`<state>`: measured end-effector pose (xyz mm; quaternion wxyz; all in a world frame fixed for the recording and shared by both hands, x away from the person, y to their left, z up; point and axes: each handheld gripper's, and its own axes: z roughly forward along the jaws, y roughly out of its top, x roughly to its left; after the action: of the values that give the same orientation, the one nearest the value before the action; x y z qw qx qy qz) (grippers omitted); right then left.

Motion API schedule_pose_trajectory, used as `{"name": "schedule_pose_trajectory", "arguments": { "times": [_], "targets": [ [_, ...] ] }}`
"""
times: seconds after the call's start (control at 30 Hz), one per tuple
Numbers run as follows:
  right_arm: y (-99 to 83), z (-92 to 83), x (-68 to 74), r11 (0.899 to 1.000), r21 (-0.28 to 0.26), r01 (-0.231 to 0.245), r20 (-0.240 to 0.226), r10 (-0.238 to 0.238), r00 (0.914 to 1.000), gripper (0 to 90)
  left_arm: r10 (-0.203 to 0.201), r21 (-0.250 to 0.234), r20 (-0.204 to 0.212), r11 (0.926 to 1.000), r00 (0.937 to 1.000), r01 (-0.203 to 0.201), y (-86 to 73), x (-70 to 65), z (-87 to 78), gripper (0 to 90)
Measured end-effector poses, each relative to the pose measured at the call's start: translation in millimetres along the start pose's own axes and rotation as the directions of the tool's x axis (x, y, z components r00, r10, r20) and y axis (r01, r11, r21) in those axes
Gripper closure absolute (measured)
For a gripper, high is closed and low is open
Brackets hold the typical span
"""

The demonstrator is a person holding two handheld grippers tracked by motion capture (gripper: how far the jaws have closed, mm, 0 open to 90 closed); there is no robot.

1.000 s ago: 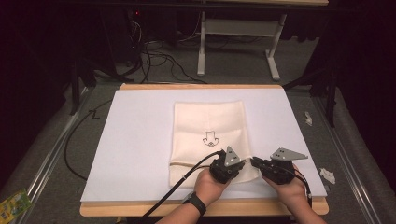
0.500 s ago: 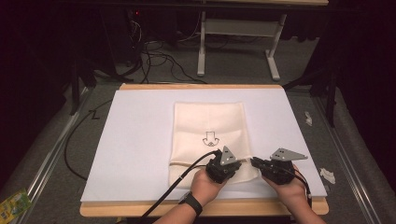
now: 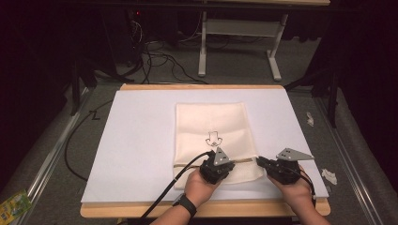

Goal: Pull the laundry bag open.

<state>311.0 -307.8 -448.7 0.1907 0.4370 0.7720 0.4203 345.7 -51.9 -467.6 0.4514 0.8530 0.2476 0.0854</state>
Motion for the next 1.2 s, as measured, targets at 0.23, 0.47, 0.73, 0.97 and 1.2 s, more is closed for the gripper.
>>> {"name": "schedule_pose_trajectory", "arguments": {
  "times": [0.23,0.47,0.73,0.97,1.2],
  "targets": [
    [1.9,2.3,3.2,1.0,0.007,-0.002,-0.002,0.002,1.0,86.2,-0.005,-0.008,0.009,1.0,0.9999,0.005,-2.3,2.5,-5.6,87.9],
    [0.5,-1.1,-7.3,1.0,-0.003,-0.029,0.035,0.029,0.999,86.3,-0.027,0.01,-0.009,0.9996,0.9996,0.027,-11.7,14.5,-16.7,88.0],
    [1.3,2.2,-0.1,1.0,0.004,-0.004,0.015,0.004,0.9999,86.3,-0.014,0.019,-0.031,0.9997,0.9994,0.015,-14.1,17.0,-28.4,88.1],
    [-2.4,0.5,-8.7,0.999,0.012,-0.035,0.014,0.035,0.9993,86.2,-0.051,0.042,-0.034,0.9977,0.9981,0.053,-26.2,27.8,-43.0,88.0],
    [1.3,3.0,3.2,1.0,0.012,0.007,-0.008,-0.007,0.9999,86.2,-0.01,0.052,-0.038,0.9986,0.9992,0.012,-31.1,23.8,-60.9,88.0]
  ]
}}
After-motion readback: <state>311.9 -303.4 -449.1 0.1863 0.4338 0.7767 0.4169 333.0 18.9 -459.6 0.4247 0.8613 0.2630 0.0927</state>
